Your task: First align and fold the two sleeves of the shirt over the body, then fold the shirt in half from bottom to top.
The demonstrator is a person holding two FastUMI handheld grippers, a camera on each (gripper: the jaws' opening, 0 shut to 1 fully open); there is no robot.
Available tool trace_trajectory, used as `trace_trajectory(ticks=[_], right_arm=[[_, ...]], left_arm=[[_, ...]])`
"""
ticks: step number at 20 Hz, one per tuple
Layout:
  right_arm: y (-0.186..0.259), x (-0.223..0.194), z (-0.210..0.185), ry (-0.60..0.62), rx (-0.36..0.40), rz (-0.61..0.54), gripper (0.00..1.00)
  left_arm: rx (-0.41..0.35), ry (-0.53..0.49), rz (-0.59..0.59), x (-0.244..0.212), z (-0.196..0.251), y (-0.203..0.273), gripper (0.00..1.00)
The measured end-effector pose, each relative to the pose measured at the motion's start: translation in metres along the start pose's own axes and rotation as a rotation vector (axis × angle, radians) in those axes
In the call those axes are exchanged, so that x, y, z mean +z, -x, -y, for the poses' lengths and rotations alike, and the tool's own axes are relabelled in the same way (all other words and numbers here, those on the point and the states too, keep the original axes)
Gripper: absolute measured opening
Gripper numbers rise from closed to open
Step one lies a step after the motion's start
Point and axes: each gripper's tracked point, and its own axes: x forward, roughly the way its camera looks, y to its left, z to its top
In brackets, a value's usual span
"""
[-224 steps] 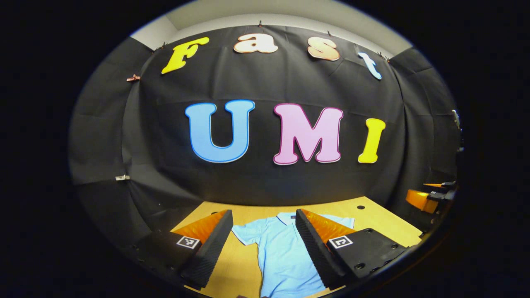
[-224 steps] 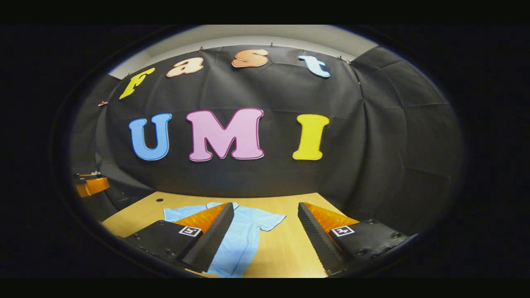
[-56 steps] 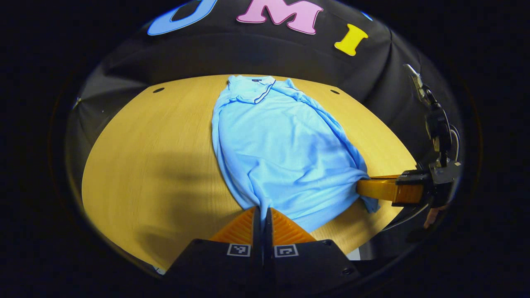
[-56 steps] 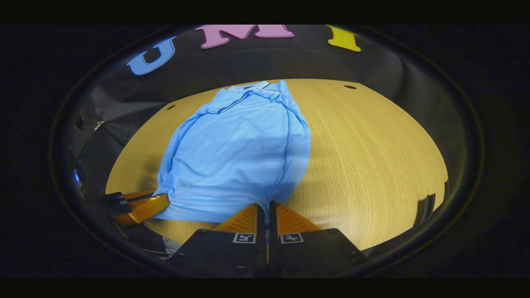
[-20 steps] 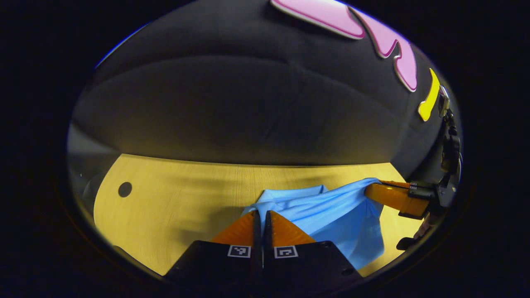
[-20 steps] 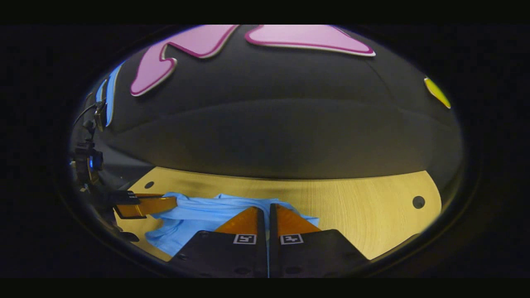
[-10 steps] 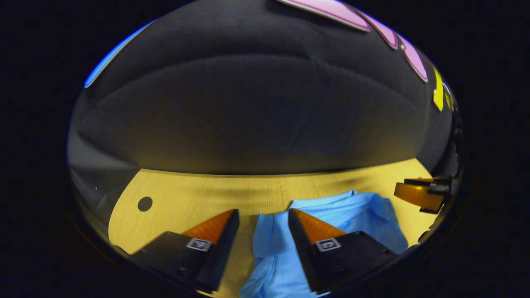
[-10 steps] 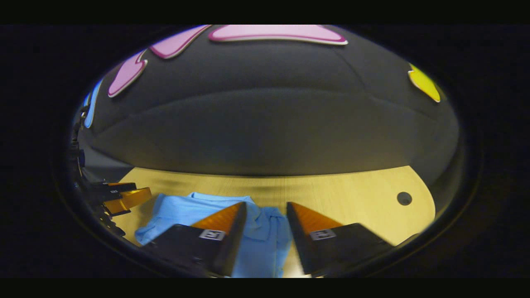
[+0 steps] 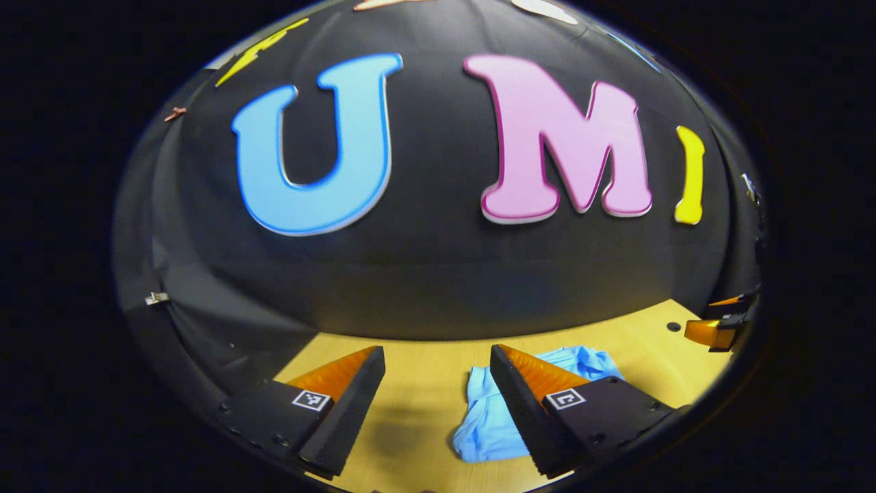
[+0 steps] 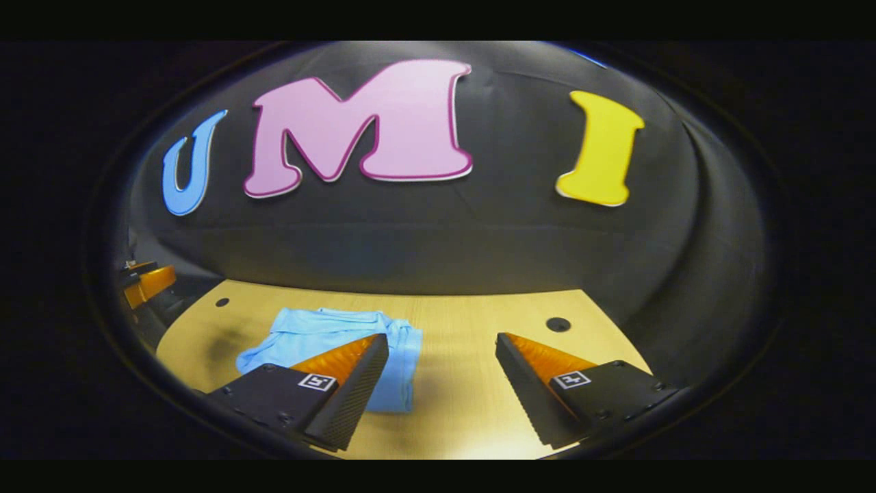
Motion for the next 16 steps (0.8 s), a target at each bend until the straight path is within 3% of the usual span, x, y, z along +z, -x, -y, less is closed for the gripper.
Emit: trace_trajectory(ticks=[4,8,11,16], right_arm=[[0.098,0.025,0.009,0.003,-0.066,0.096,0.98],[0.183,0.051,-0.001,-0.040,-0.069,0.192,0.98],[0.241,0.057,-0.020,-0.042,-0.050,0.244,0.98],[0.334,0.049,-0.050,0.006,0.009,0.332,0.98]], left_arm=[[-0.068,0.037,0.071,0.030,-0.001,0.089,0.98],[-0.087,0.066,0.202,0.057,-0.004,0.191,0.98],[-0.144,0.066,0.205,0.057,0.002,0.249,0.98],[-0.086,0.060,0.282,0.057,-0.020,0.332,0.98]])
